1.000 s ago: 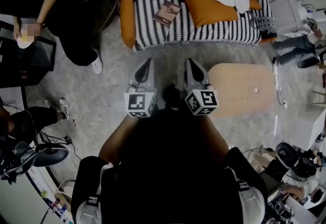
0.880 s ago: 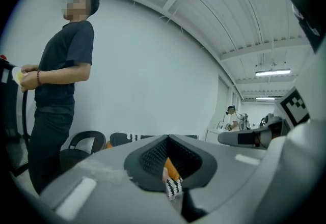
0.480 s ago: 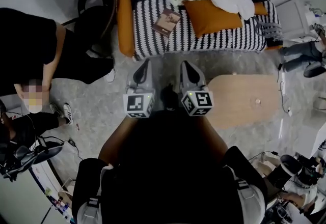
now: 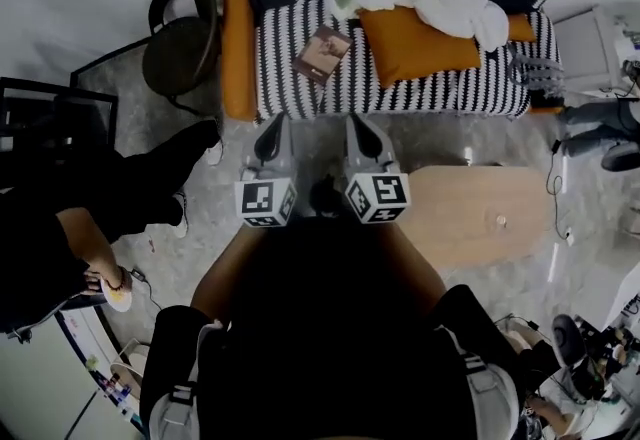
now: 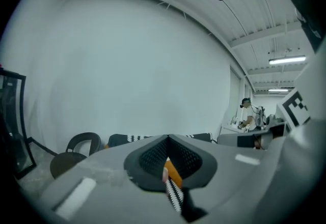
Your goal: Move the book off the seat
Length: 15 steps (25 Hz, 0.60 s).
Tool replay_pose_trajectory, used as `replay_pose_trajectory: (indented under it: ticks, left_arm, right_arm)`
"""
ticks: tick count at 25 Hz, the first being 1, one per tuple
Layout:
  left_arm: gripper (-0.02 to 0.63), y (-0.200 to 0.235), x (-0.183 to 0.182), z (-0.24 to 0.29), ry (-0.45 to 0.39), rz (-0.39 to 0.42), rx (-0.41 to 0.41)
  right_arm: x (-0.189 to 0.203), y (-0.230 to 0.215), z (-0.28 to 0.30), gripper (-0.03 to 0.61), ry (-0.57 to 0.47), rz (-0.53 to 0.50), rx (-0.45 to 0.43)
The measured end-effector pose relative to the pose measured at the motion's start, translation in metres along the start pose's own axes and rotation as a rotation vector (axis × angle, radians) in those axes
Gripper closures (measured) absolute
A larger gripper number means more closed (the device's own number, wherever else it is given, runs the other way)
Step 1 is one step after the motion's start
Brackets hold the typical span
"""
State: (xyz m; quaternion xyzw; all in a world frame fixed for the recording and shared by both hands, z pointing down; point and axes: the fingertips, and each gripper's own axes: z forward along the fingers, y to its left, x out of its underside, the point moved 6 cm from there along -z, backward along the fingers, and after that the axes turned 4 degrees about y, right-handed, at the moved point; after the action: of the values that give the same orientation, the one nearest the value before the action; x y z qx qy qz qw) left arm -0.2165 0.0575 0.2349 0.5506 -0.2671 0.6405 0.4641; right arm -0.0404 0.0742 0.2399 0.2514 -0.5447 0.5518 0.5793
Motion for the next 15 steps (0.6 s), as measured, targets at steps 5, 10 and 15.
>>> replay_pose_trajectory:
  ticks: [5,10,15]
  left_arm:
    - [0.607,-0.005,-0.003,0.022,0.003,0.016,-0.019]
    - [0.607,0.002,-0.007,0.04,0.002,0.025,-0.034]
    - [0.607,0.018,-0.006,0.064,0.004,0.032,-0.011]
  right_arm:
    - [-0.014,-0.028,0.019,0.571,-0.002,0.001,-0.006]
    - [-0.015,-0.045,0.037,0.571,-0.005,0.046,0.011]
    - [-0.009,-0.048,0.064,0.571,0.009,0.07,0.017]
